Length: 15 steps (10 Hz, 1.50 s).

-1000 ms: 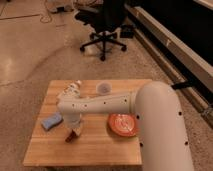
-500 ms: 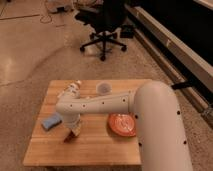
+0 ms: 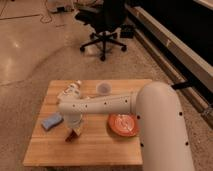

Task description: Place the pepper in the ceramic bowl

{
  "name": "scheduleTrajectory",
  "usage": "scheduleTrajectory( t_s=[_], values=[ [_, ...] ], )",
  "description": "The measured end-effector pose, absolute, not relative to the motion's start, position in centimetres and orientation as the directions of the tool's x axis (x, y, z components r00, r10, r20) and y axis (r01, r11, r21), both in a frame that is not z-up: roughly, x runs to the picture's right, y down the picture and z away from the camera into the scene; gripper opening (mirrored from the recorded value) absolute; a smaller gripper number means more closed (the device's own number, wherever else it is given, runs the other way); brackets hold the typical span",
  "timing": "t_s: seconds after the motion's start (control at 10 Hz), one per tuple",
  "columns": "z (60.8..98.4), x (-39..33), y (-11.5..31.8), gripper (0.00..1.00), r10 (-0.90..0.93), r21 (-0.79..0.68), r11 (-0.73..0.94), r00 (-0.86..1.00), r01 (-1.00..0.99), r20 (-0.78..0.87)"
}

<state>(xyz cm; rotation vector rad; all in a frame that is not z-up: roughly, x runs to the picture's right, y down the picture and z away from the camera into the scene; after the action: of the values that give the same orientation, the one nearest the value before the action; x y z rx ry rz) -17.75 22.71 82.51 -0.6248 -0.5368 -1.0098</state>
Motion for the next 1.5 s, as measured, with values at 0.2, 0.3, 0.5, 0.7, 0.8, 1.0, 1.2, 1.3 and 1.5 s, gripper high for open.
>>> scheduleTrajectory(
  t_s=[0.2,0.3,0.5,0.7,0.8,1.0,1.2,1.3,1.5],
  values=[
    [81.8,-17.2,21.0,0.0,-0.592,-0.216,0.412,0.44,0.885,0.675],
    [81.7,-16.9,20.3,0.0,-0.59,-0.211,0.421,0.443,0.882,0.675],
    [81.5,-16.2,18.8,0.0,-0.591,-0.207,0.431,0.448,0.878,0.67],
    [81.5,-15.0,16.6,0.0,-0.594,-0.202,0.44,0.452,0.875,0.665],
    [81.5,-14.4,15.7,0.0,-0.594,-0.199,0.45,0.458,0.871,0.662],
    [81.4,-12.4,13.6,0.0,-0.584,-0.191,0.483,0.477,0.855,0.657],
    [81.2,-10.3,11.8,0.0,-0.578,-0.188,0.512,0.499,0.838,0.646],
    [81.0,-9.5,11.1,0.0,-0.577,-0.187,0.523,0.507,0.832,0.64],
    [80.5,-8.4,10.1,0.0,-0.575,-0.182,0.538,0.516,0.823,0.635]
  ],
)
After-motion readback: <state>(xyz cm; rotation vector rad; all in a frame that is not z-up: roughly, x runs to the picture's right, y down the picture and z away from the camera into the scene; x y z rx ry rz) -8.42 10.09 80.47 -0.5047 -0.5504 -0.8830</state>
